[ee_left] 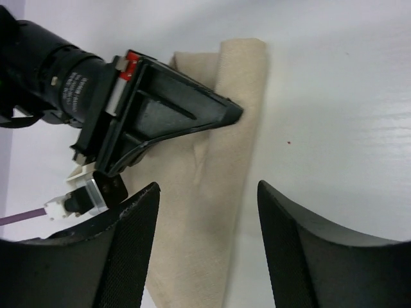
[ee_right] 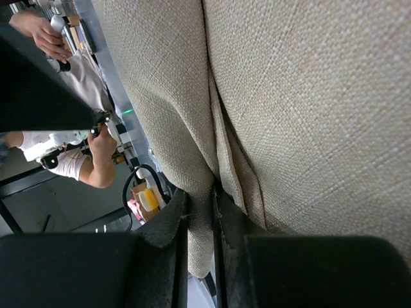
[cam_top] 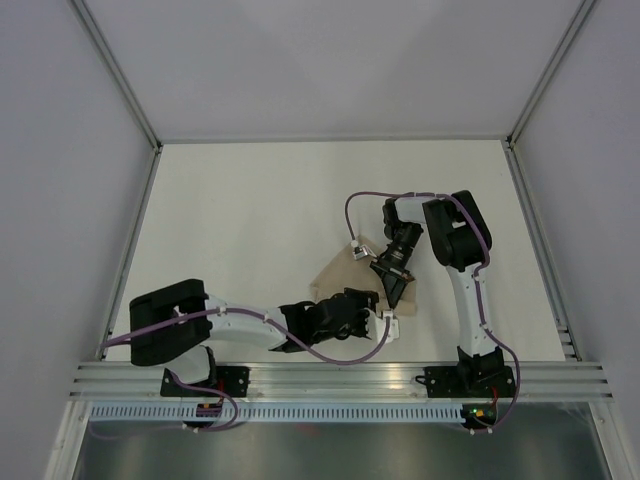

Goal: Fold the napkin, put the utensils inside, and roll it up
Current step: Roll the napkin at the center of the board.

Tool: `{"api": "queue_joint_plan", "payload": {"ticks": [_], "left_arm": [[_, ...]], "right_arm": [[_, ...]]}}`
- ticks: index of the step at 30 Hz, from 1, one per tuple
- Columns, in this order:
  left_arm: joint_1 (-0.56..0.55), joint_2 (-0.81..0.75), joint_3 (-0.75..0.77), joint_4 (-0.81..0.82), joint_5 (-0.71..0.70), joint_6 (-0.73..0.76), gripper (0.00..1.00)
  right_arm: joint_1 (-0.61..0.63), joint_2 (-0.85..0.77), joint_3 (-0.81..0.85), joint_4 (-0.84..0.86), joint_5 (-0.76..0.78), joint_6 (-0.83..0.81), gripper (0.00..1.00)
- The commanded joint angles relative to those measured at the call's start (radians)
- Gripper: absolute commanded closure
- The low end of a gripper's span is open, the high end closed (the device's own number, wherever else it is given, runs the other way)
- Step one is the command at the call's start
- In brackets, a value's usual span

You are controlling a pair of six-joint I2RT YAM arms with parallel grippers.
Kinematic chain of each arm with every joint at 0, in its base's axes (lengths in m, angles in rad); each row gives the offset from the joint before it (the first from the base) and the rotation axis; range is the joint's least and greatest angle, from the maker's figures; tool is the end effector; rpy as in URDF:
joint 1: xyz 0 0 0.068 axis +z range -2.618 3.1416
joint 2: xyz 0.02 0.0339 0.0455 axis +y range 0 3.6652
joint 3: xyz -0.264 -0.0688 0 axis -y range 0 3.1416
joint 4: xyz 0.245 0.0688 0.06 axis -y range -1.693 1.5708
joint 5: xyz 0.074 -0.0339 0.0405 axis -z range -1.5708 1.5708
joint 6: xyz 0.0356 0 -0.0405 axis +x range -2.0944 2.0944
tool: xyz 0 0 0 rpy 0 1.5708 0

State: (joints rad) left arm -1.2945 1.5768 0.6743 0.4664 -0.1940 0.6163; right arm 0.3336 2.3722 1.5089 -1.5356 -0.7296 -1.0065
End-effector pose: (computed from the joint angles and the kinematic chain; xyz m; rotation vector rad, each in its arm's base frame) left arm 0.0937 -0.3052 0.1764 1.5634 1.2574 -0.2407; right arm 0.3139 0.1339 0.0820 1.1416 -2.0711 -1.1791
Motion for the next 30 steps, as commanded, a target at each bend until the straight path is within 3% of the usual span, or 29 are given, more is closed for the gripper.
{"api": "queue_joint_plan", "payload": {"ticks": [1, 12, 20, 21, 25, 28, 30], "left_arm": [[-0.037, 0.041, -0.001, 0.017, -0.059, 0.094, 0.31], [-0.062, 0.184, -0.053, 0.273, -0.151, 0.261, 0.32], [-0.062, 0.278, -0.058, 0.318, -0.177, 0.273, 0.44], [-0.058, 0.282, -0.052, 0.286, -0.170, 0.261, 0.48], [-0.049, 0.284, -0.022, 0.204, -0.140, 0.221, 0.78], [-0.040, 0.279, -0.019, 0.167, -0.114, 0.194, 0.90], [-0.029, 0.269, -0.006, 0.135, -0.084, 0.154, 0.93]], "right_arm": [[-0.004, 0.036, 0.022, 0.138, 0.091, -0.066, 0.87], [-0.004, 0.025, 0.014, 0.155, 0.104, -0.030, 0.85], [-0.004, 0.019, 0.016, 0.144, 0.093, -0.034, 0.79], [-0.004, 0.019, 0.019, 0.143, 0.091, -0.034, 0.79], [-0.004, -0.007, 0.019, 0.127, 0.068, -0.038, 0.74], [-0.004, -0.037, 0.019, 0.115, 0.050, -0.046, 0.60], [-0.005, -0.062, 0.013, 0.121, 0.038, -0.046, 0.54]]}}
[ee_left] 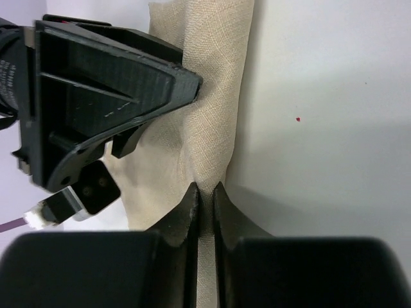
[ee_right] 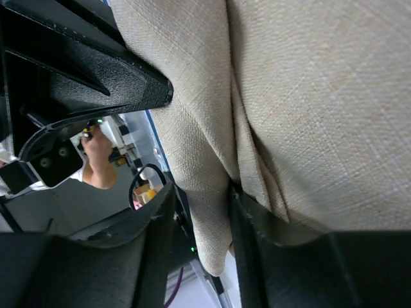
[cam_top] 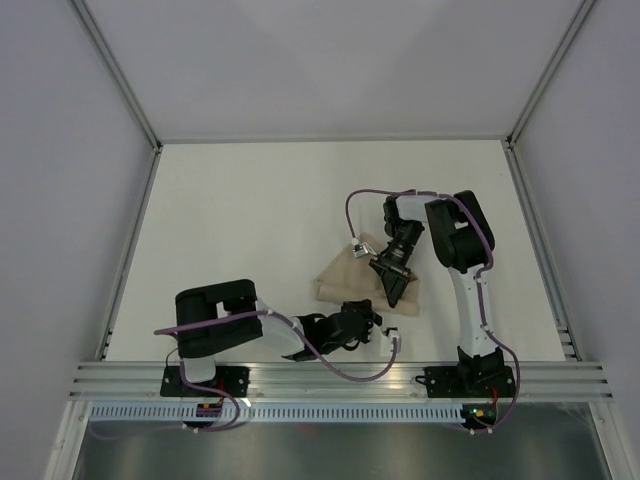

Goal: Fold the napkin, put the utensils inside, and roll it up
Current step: Roll the napkin at the center of the board.

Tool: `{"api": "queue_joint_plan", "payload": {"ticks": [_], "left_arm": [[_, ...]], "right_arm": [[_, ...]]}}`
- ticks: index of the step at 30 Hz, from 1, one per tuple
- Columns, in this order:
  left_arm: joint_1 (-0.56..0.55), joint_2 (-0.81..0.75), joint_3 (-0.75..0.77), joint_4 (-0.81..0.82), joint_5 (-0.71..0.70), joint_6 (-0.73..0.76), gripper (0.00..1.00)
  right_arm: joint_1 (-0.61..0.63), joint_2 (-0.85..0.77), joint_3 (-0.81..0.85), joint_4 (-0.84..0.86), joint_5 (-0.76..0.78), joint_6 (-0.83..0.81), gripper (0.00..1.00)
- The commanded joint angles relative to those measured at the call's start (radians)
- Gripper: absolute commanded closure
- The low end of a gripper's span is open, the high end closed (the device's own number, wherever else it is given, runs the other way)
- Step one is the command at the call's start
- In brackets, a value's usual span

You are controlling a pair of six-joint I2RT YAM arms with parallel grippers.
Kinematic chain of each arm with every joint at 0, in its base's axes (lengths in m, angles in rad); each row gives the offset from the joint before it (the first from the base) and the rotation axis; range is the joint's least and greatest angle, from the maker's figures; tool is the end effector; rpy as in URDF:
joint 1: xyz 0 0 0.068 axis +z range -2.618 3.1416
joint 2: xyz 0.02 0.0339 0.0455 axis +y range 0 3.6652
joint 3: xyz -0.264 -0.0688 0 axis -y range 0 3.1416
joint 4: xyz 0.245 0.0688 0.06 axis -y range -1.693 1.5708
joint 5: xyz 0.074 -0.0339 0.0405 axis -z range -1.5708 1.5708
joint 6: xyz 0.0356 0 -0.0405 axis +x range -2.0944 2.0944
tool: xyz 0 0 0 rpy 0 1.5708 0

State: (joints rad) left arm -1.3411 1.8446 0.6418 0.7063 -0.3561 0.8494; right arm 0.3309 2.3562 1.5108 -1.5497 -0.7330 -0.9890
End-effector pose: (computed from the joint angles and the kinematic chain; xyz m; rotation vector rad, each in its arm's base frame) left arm 0.0872 -0.3184 0.1095 1.6989 1.1187 0.0599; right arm 0.3142 0.1331 0.0884 1.1204 -2.0819 -1.1764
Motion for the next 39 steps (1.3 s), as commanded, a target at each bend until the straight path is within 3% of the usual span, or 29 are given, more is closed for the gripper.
{"api": "queue_joint_plan", "payload": {"ticks": [1, 10, 17, 23, 26, 31, 39], "left_arm": [[0.025, -0.008, 0.030, -0.138, 0.095, -0.098, 0.96], [0.154, -0.108, 0.041, -0.258, 0.400, -0.274, 0.98], [0.284, -0.117, 0.154, -0.450, 0.704, -0.420, 0.98], [0.414, -0.052, 0.281, -0.635, 1.008, -0.527, 0.98], [0.463, -0.013, 0.338, -0.700, 1.109, -0.565, 0.98], [0.525, 0.106, 0.485, -0.904, 1.278, -0.590, 0.98], [0.545, 0.275, 0.735, -1.209, 1.336, -0.642, 0.98]], "right_arm": [[-0.003, -0.075, 0.009, 0.138, 0.028, -0.065, 0.49], [-0.056, -0.337, 0.029, 0.244, -0.052, 0.082, 0.41], [-0.235, -0.486, 0.032, 0.467, -0.071, 0.311, 0.41], [-0.360, -0.630, -0.104, 0.621, -0.065, 0.305, 0.41], [-0.362, -0.762, -0.210, 0.728, -0.034, 0.277, 0.41], [-0.328, -0.936, -0.377, 0.761, 0.012, 0.199, 0.40], [-0.101, -1.158, -0.612, 0.853, 0.184, 0.216, 0.42]]}}
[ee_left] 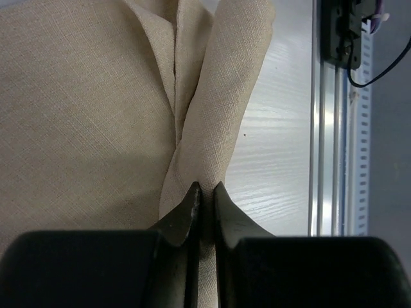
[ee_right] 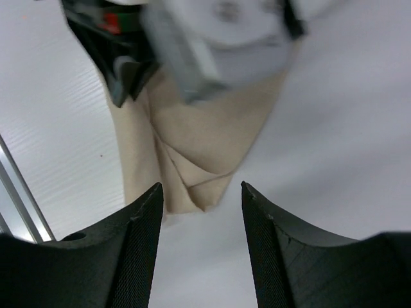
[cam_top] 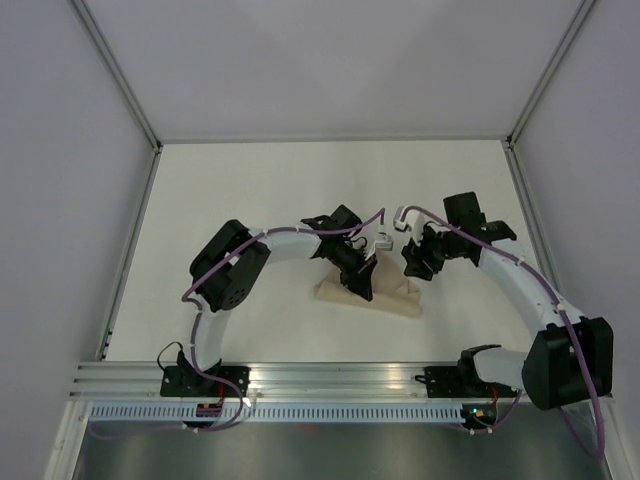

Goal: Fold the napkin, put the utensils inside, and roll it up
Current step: Roll the napkin at the center of the board.

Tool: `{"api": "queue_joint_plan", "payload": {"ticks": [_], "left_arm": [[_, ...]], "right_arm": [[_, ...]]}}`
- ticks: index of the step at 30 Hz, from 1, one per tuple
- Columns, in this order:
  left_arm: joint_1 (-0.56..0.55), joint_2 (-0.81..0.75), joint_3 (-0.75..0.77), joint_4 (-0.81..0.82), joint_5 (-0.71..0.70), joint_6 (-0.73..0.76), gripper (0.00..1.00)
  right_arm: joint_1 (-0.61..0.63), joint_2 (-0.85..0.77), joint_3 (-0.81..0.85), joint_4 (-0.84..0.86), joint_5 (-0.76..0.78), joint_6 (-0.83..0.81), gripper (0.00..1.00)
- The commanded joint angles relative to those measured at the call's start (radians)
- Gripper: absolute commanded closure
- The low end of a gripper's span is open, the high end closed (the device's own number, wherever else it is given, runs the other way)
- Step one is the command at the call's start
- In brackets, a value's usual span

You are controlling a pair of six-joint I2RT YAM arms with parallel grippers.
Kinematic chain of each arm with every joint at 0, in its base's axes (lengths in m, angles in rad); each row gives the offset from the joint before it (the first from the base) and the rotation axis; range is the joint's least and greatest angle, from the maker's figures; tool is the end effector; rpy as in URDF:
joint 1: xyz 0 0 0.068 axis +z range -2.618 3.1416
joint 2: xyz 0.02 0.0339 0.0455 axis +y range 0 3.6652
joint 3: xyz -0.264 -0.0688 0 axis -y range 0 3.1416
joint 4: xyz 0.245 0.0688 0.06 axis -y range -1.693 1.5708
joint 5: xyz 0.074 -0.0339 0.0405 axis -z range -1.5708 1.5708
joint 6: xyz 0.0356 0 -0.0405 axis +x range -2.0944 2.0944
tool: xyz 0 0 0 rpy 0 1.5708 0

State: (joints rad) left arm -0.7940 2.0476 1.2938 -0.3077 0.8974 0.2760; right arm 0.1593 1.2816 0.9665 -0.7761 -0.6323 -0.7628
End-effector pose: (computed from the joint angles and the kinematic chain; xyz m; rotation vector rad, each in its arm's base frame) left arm 0.2660 -0.3103 0.1401 1.5811 2.0386 -1.3620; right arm 0.2372 0.0594 0.2565 -1.2625 2.1021 0.5858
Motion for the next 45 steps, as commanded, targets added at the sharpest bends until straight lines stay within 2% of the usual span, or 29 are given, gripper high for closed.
{"api": "queue_joint_plan", "payload": {"ticks": [1, 7, 9, 20, 28, 34, 40, 43, 45], "left_arm": [[-0.004, 0.091, 0.100, -0.212, 0.092, -0.075, 0.98], [-0.001, 0.174, 0.179, -0.290, 0.136, -0.130, 0.97], [0.004, 0.204, 0.200, -0.309, 0.156, -0.136, 0.97], [0.064, 0.287, 0.245, -0.347, 0.184, -0.218, 0.98], [0.075, 0.318, 0.272, -0.347, 0.190, -0.265, 0.96], [0.084, 0.325, 0.268, -0.349, 0.184, -0.291, 0.94], [0.099, 0.330, 0.268, -0.350, 0.186, -0.284, 0.93], [0.107, 0.322, 0.266, -0.352, 0.199, -0.278, 0.89], [0.111, 0.312, 0.266, -0.350, 0.201, -0.244, 0.84]], "right_arm": [[0.103, -0.100, -0.092, 0.098, 0.104, 0.003, 0.42], [0.334, -0.171, -0.222, 0.213, 0.281, 0.036, 0.45], [0.367, -0.194, -0.255, 0.225, 0.308, 0.034, 0.47], [0.586, -0.300, -0.400, 0.270, 0.457, 0.019, 0.47], [0.779, -0.257, -0.468, 0.369, 0.620, 0.025, 0.47], [0.838, -0.180, -0.544, 0.526, 0.741, 0.025, 0.47], [0.856, -0.116, -0.578, 0.623, 0.792, 0.023, 0.47], [0.856, -0.097, -0.595, 0.649, 0.801, 0.017, 0.54], [0.858, -0.084, -0.597, 0.655, 0.807, 0.026, 0.65]]}}
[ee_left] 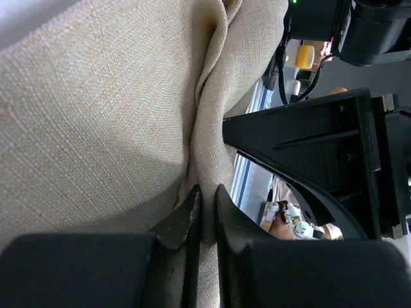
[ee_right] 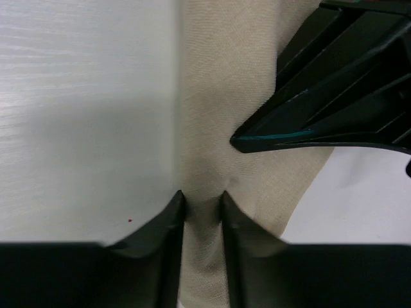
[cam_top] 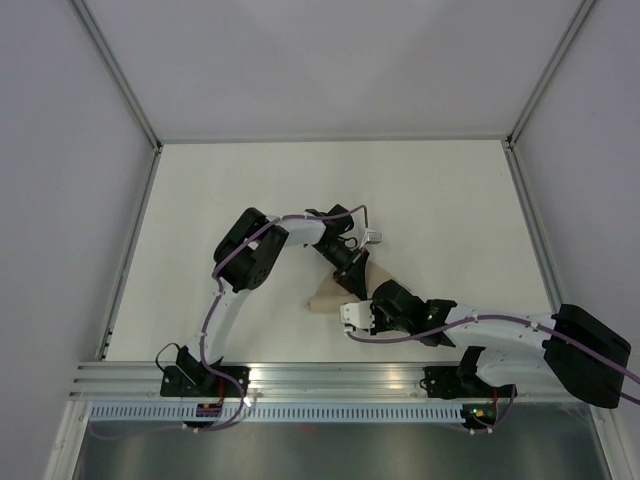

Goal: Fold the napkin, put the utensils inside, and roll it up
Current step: Roll the napkin at the center of the board.

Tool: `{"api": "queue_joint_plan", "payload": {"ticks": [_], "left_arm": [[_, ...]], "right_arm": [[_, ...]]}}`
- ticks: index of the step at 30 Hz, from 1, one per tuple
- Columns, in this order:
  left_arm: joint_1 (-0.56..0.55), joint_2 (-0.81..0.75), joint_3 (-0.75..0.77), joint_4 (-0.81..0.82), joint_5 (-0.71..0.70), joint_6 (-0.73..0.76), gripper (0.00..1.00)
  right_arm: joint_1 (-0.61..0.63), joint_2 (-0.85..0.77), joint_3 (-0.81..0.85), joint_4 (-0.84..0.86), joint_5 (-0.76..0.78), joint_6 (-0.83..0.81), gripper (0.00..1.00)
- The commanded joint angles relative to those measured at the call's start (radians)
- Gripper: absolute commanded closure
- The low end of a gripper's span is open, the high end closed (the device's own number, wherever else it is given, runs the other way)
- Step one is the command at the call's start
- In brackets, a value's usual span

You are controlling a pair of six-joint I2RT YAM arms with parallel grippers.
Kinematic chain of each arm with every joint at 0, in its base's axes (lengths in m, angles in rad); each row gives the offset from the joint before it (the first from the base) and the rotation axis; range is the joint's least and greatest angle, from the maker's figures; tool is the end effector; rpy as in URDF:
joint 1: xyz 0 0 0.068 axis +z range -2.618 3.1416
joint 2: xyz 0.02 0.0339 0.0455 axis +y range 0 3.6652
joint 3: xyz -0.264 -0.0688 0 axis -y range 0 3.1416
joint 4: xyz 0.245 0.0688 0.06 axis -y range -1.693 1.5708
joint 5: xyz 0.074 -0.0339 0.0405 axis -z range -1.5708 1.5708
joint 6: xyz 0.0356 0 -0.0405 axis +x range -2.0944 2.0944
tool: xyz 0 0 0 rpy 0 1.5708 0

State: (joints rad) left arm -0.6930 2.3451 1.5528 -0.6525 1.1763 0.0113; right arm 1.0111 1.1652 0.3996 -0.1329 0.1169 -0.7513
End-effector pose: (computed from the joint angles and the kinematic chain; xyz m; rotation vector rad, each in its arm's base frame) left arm 0.3101 -0.3002 0.0829 -0.9244 -2.2222 1.5621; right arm 0.1108 0.1691 0.1440 -1.8663 1.6043 -0.0314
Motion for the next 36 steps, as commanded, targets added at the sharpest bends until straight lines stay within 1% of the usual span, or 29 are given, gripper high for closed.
{"api": "queue_joint_plan", "payload": {"ticks": [1, 4, 5, 7, 8, 10, 11, 12, 13, 14, 15, 16, 17, 18, 19, 20, 21, 23, 24, 25, 26, 27, 28, 29, 30, 32, 33, 35, 36], "left_arm": [[0.016, 0.002, 0.007, -0.004, -0.073, 0.032, 0.82], [0.023, -0.030, -0.006, 0.037, -0.064, 0.021, 0.75], [0.024, -0.064, -0.010, 0.075, -0.070, 0.016, 0.72], [0.036, -0.105, -0.031, 0.126, -0.087, -0.001, 0.72], [0.041, -0.150, -0.039, 0.151, -0.107, -0.035, 0.68], [0.072, -0.203, -0.079, 0.262, -0.141, -0.098, 0.68], [0.084, -0.258, -0.098, 0.307, -0.151, -0.126, 0.67], [0.110, -0.288, -0.138, 0.398, -0.170, -0.184, 0.67], [0.125, -0.317, -0.161, 0.443, -0.214, -0.212, 0.67], [0.141, -0.389, -0.186, 0.488, -0.240, -0.241, 0.67], [0.168, -0.424, -0.232, 0.569, -0.288, -0.295, 0.67], [0.199, -0.508, -0.265, 0.617, -0.364, -0.350, 0.67], [0.199, -0.509, -0.299, 0.675, -0.403, -0.350, 0.67], [0.219, -0.597, -0.359, 0.735, -0.505, -0.393, 0.66], [0.222, -0.642, -0.384, 0.758, -0.556, -0.399, 0.66], [0.222, -0.688, -0.411, 0.775, -0.613, -0.395, 0.66], [0.220, -0.789, -0.469, 0.787, -0.739, -0.401, 0.66], [0.220, -0.900, -0.546, 0.861, -0.881, -0.419, 0.66], [0.220, -0.950, -0.624, 0.893, -0.970, -0.421, 0.66], [0.216, -1.052, -0.663, 0.940, -1.007, -0.416, 0.65], [0.213, -1.096, -0.698, 0.955, -1.030, -0.401, 0.64], [0.193, -1.131, -0.745, 0.955, -1.090, -0.355, 0.64], [0.181, -1.197, -0.766, 0.953, -1.109, -0.326, 0.64], [0.162, -1.222, -0.781, 0.943, -1.144, -0.266, 0.64], [0.108, -1.248, -0.821, 0.949, -1.226, -0.229, 0.63], [0.038, -1.308, -0.856, 0.961, -1.337, -0.162, 0.60], [-0.035, -1.323, -0.908, 1.026, -1.421, -0.090, 0.57], [-0.098, -1.368, -0.954, 1.091, -1.497, -0.013, 0.50], [-0.153, -1.377, -0.988, 1.144, -1.544, 0.028, 0.50]], "right_arm": [[0.004, 0.046, -0.028, 0.015, 0.064, 0.018, 0.77], [0.006, 0.065, -0.019, -0.002, 0.046, 0.030, 0.85], [0.004, 0.070, -0.018, -0.005, 0.037, 0.033, 0.86], [0.003, 0.073, -0.002, -0.031, 0.026, 0.038, 0.87], [0.001, 0.077, 0.005, -0.042, 0.017, 0.041, 0.87], [-0.011, 0.085, 0.031, -0.082, -0.016, 0.047, 0.89], [-0.016, 0.085, 0.042, -0.097, -0.031, 0.050, 0.89], [-0.026, 0.086, 0.063, -0.129, -0.066, 0.052, 0.89], [-0.034, 0.085, 0.079, -0.149, -0.092, 0.052, 0.90], [-0.043, 0.083, 0.096, -0.172, -0.114, 0.050, 0.89], [-0.069, 0.082, 0.113, -0.224, -0.152, 0.047, 0.89], [-0.098, 0.082, 0.151, -0.275, -0.201, 0.037, 0.89], [-0.098, 0.085, 0.171, -0.275, -0.232, 0.026, 0.90], [-0.132, 0.099, 0.214, -0.327, -0.262, 0.017, 0.90], [-0.155, 0.112, 0.237, -0.356, -0.325, 0.003, 0.90], [-0.175, 0.128, 0.260, -0.385, -0.353, -0.023, 0.90], [-0.216, 0.169, 0.307, -0.439, -0.376, -0.040, 0.90], [-0.259, 0.211, 0.352, -0.488, -0.457, -0.091, 0.91], [-0.299, 0.256, 0.395, -0.538, -0.486, -0.109, 0.91], [-0.318, 0.281, 0.418, -0.563, -0.534, -0.126, 0.91], [-0.334, 0.310, 0.442, -0.591, -0.561, -0.146, 0.91], [-0.363, 0.371, 0.496, -0.650, -0.586, -0.183, 0.91], [-0.379, 0.405, 0.527, -0.683, -0.612, -0.209, 0.91], [-0.394, 0.441, 0.556, -0.714, -0.663, -0.229, 0.91], [-0.425, 0.512, 0.618, -0.768, -0.686, -0.268, 0.92], [-0.454, 0.586, 0.686, -0.833, -0.732, -0.312, 0.92], [-0.483, 0.656, 0.752, -0.888, -0.768, -0.333, 0.92], [-0.508, 0.721, 0.810, -0.922, -0.781, -0.359, 0.92], [-0.523, 0.778, 0.859, -0.941, -0.781, -0.361, 0.92]]}}
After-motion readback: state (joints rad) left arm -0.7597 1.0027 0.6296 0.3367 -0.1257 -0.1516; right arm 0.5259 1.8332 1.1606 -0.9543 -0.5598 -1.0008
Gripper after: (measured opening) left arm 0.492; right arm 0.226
